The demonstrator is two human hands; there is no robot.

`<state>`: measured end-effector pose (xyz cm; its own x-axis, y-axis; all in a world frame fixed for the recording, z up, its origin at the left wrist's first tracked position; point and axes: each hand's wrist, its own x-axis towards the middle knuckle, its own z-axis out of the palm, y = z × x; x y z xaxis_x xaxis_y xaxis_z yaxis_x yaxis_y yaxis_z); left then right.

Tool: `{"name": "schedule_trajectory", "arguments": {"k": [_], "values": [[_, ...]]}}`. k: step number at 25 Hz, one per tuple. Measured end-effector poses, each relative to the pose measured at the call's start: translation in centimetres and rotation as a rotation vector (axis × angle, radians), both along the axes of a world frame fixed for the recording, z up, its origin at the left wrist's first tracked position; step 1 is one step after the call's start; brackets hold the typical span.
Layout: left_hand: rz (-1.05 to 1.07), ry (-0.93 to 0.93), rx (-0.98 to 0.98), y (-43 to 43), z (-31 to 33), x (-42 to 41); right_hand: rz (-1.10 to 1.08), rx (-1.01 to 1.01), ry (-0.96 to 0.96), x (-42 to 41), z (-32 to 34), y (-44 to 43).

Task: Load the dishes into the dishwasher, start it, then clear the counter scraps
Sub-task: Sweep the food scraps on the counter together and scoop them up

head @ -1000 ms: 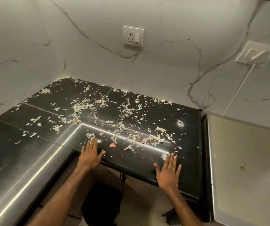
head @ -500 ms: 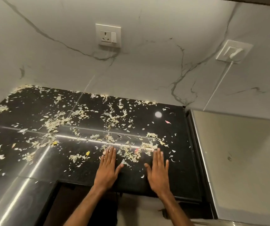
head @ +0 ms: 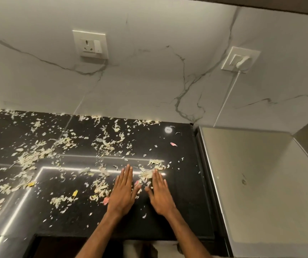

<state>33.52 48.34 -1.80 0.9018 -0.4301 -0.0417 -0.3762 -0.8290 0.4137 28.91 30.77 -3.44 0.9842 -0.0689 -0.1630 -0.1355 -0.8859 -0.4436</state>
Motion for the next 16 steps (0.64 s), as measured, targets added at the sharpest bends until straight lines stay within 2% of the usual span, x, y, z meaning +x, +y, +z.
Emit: {"name": "schedule_trajectory", "arguments": {"k": [2,4,5,7,12,14,16], "values": [[-0.015,0.027,0.009,-1.7,0.1,1.4,-0.149,0.034,-0.098,0.9,0.4,-3.3],[-0.045,0.028,0.046,-3.5,-0.4,2.4,-0.370,-0.086,-0.123,1.4,0.7,-8.6],[-0.058,0.037,0.063,-4.3,-0.7,2.8,-0.454,-0.136,-0.081,1.4,0.8,-11.3],[-0.080,0.080,0.100,-6.1,-1.4,3.4,-0.491,-0.179,0.059,1.6,0.8,-14.7],[-0.083,0.117,0.189,-8.2,-2.9,5.2,-0.279,-0.314,0.104,2.9,-0.6,-12.9],[-0.070,0.113,0.185,-8.8,-2.8,6.0,-0.105,-0.193,0.047,4.0,-1.2,-11.5],[-0.032,0.115,0.152,-9.3,-2.4,6.8,0.112,0.047,-0.028,5.3,-1.4,-10.6]]}}
